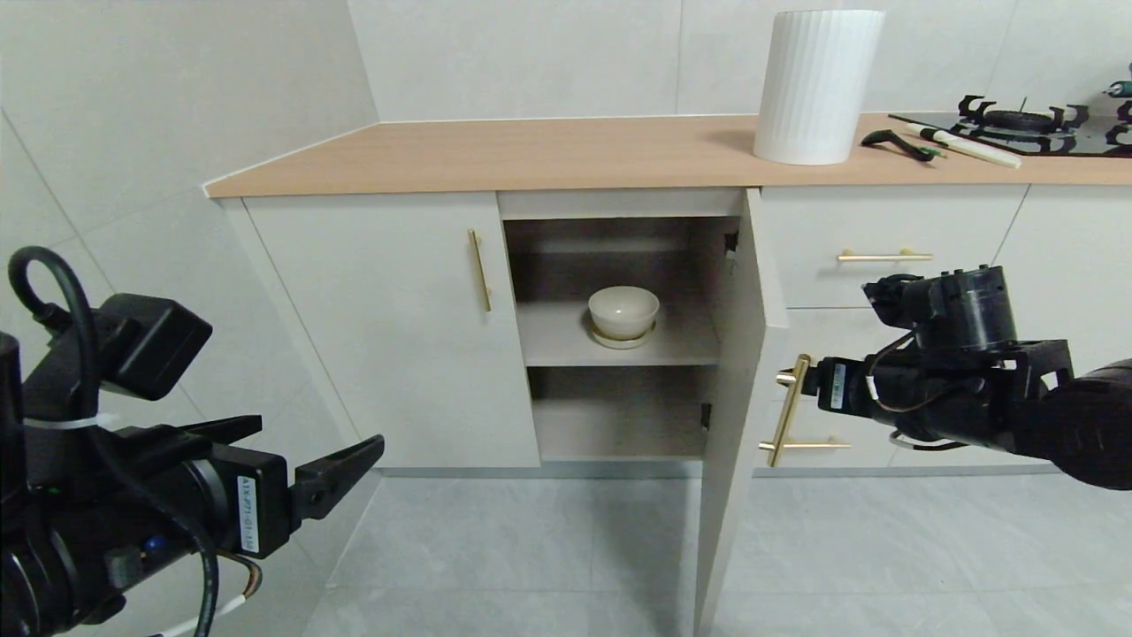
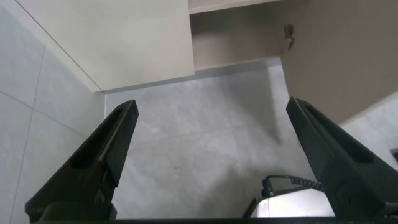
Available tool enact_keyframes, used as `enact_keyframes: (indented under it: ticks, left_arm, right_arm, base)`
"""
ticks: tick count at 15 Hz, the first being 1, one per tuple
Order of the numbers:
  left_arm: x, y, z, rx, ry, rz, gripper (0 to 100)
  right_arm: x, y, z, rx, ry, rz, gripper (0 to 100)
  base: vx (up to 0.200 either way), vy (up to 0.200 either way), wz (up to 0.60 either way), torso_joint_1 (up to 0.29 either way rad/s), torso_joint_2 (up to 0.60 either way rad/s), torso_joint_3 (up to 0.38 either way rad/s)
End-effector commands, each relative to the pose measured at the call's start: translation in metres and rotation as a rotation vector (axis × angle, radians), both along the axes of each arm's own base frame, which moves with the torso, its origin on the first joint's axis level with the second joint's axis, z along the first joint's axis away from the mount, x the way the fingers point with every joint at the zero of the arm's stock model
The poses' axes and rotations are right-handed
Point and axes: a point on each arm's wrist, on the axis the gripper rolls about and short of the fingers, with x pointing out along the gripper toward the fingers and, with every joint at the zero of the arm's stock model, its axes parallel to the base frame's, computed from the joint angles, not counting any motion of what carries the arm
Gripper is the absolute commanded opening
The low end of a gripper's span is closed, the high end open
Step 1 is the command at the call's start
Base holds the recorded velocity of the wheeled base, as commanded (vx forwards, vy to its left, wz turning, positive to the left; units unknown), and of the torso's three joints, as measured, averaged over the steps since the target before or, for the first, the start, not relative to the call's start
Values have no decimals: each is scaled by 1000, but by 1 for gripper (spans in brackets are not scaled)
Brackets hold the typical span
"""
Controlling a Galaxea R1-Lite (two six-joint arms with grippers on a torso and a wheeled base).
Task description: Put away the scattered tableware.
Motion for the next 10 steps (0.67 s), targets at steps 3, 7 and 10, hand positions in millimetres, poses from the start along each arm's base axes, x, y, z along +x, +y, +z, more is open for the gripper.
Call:
enact_keyframes:
  ticks: [3, 7, 10]
  left_arm:
    - [3, -2, -3, 8, 14, -1, 100]
    - [4, -3, -6, 15, 25, -1, 100]
    - [3, -3, -6, 15, 25, -5, 100]
  right_arm:
    - [9, 30, -26, 41, -12, 57, 100]
    - [10, 42, -29, 104, -37, 65, 100]
    - [10, 43, -29, 106, -40, 65, 100]
  base:
    - [0, 0, 0, 0, 0, 0]
    - [0, 0, 0, 0, 0, 0]
    - [0, 0, 0, 0, 0, 0]
